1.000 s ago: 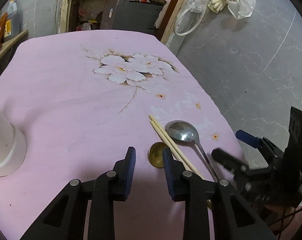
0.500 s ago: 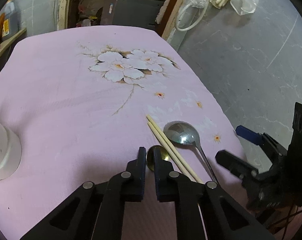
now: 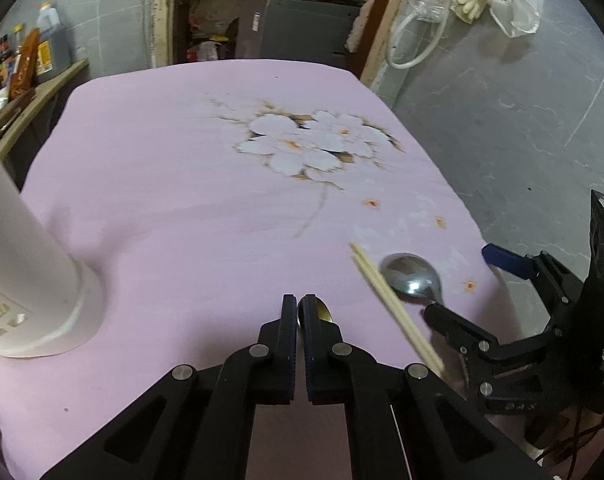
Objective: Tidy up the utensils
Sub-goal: 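Close the left tool on the gold spoon while the right tool grasps the silver spoon, then lift and carry the gold and silver spoons over the white caddy with both tools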
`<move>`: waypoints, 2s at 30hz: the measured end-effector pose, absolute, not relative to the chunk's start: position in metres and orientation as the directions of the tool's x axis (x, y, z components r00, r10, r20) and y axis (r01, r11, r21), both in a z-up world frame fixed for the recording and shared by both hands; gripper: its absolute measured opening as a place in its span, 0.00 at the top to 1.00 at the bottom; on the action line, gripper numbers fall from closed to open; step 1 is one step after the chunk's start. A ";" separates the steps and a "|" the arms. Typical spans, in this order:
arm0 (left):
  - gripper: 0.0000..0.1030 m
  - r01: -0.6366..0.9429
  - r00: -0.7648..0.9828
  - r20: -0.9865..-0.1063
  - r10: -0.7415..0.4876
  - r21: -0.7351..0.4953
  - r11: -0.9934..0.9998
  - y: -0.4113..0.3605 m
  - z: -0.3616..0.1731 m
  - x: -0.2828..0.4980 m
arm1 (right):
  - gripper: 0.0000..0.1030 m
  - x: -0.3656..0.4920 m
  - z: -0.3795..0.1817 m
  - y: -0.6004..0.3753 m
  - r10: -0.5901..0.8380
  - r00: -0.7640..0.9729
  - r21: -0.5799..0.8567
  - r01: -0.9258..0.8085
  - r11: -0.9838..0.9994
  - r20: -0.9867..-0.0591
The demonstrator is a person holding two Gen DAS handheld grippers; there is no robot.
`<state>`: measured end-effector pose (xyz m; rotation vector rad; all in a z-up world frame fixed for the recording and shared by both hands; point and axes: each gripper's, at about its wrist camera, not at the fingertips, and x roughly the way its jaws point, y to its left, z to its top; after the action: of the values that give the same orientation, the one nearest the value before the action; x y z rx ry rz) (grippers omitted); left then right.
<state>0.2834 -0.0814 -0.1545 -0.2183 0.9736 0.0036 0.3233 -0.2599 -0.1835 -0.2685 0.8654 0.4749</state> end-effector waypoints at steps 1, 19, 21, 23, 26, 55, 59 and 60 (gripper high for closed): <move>0.96 -0.105 0.565 -0.820 -0.091 -0.180 0.978 -0.079 -0.154 0.283 | 0.05 0.324 -0.183 -0.256 0.279 0.558 -0.056 -0.508 0.860 -0.781; 0.97 -0.134 0.571 -0.817 -0.086 -0.196 0.971 -0.074 -0.149 0.282 | 0.89 0.322 -0.156 -0.233 0.307 0.564 -0.099 -0.575 0.812 -0.767; 0.97 -0.129 0.580 -0.810 -0.087 -0.196 0.972 -0.074 -0.144 0.281 | 0.94 0.329 -0.153 -0.247 0.329 0.545 -0.029 -0.546 0.837 -0.771; 0.97 -0.125 0.588 -0.804 -0.085 -0.194 0.973 -0.074 -0.141 0.281 | 0.94 0.338 -0.154 -0.259 0.356 0.523 0.043 -0.518 0.854 -0.775; 0.97 -0.116 0.609 -0.789 -0.083 -0.192 0.974 -0.075 -0.133 0.279 | 0.95 0.344 -0.154 -0.279 0.381 0.506 0.126 -0.466 0.876 -0.774; 0.97 -0.184 0.833 -0.534 0.145 -0.020 0.983 -0.034 0.005 0.223 | 0.95 0.282 -0.014 -0.239 0.464 0.810 0.146 -0.442 0.885 -0.358; 0.97 -0.217 0.851 -0.490 0.189 -0.001 0.976 -0.010 0.030 0.208 | 0.95 0.272 0.012 -0.206 0.475 0.829 0.126 -0.458 0.880 -0.296; 0.97 -0.227 0.854 -0.480 0.201 0.002 0.974 -0.003 0.035 0.204 | 0.95 0.270 0.018 -0.197 0.478 0.833 0.120 -0.463 0.878 -0.279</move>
<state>0.2040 -0.0033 0.0348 -0.0550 0.4983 0.2253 0.2697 -0.1970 0.0183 0.0478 0.3076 0.4989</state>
